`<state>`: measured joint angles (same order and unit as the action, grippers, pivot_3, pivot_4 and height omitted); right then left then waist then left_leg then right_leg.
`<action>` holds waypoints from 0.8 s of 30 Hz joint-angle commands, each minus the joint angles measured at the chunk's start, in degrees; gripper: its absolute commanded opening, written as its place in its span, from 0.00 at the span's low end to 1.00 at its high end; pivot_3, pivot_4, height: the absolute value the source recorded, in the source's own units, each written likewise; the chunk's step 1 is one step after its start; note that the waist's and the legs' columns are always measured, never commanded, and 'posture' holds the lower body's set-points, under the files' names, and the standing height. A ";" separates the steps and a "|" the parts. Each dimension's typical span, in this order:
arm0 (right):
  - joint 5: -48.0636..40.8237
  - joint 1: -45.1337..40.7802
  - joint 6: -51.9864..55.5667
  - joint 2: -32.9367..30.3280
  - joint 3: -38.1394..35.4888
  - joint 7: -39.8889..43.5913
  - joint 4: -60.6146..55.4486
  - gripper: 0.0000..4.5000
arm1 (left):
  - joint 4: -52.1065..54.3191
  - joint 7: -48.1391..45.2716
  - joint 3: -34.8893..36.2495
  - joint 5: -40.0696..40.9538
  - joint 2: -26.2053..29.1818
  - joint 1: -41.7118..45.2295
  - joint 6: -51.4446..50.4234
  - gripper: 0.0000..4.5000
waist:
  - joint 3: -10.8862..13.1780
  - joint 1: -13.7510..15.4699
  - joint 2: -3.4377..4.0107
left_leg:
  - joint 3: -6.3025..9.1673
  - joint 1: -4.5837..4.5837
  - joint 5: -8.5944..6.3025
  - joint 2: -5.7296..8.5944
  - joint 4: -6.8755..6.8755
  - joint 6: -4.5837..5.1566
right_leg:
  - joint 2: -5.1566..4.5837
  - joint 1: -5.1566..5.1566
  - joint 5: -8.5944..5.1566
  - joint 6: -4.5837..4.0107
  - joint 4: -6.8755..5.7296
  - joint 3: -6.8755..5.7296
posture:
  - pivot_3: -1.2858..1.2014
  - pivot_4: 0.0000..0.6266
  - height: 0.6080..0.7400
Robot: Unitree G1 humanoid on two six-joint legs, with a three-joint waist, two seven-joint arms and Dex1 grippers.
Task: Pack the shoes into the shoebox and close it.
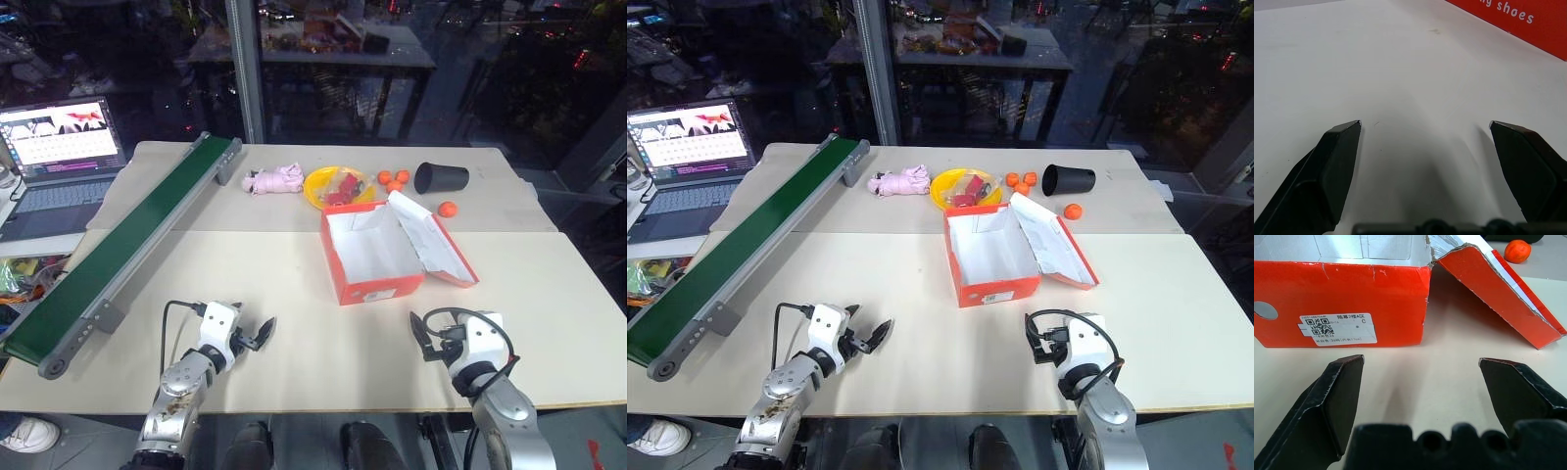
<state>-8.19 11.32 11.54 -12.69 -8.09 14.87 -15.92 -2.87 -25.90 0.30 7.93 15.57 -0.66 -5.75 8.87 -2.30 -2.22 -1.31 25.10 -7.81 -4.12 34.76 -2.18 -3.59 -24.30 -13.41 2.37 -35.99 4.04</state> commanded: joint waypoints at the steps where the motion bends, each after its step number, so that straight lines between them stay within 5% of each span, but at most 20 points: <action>1: -1.23 0.52 0.51 -0.69 -2.91 -0.92 -3.16 0.99 | -0.88 -1.05 0.83 0.94 0.49 1.98 1.26 1.00 | 0.00 0.01 0.00 | 0.00 0.00 0.00 0.00 0.00 0.00 | 0.00 0.00 0.00 0.00 0.00 0.00 | 0.52 0.24 1.00; 8: -2.14 0.49 5.02 -3.04 -13.64 -6.63 -13.27 0.99 | -8.59 -0.40 4.92 1.77 2.76 14.73 4.19 1.00 | 0.00 1.42 0.01 | 0.00 0.06 0.00 0.02 0.08 0.00 | 0.02 -0.02 0.01 0.01 -0.04 -0.02 | 0.52 0.24 1.00; 13: -4.84 -11.27 11.14 -11.46 -18.74 -6.64 -15.51 0.99 | -10.46 1.77 6.96 2.39 2.68 26.25 4.27 1.00 | 0.08 1.28 -0.02 | 0.00 0.15 0.02 0.06 0.20 0.02 | 0.04 -0.04 0.14 0.14 -0.03 0.02 | 0.52 0.24 1.00; 24: -10.00 -30.82 21.87 -16.43 -5.70 1.81 -10.87 0.99 | -1.02 1.56 8.04 4.79 3.23 23.98 0.07 1.00 | 0.05 1.21 -0.03 | 0.12 0.14 0.27 0.07 -0.02 0.57 | 0.17 0.02 0.21 0.59 -0.03 0.08 | 0.52 0.24 1.00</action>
<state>-17.02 -18.25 32.29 -29.06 -14.65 15.50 -26.37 -7.16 -23.74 7.76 11.65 18.04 24.88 -5.26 8.92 -1.09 -2.25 -1.20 25.24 -7.54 -4.04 34.75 -1.60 -3.43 -24.27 -13.20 2.95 -36.01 4.11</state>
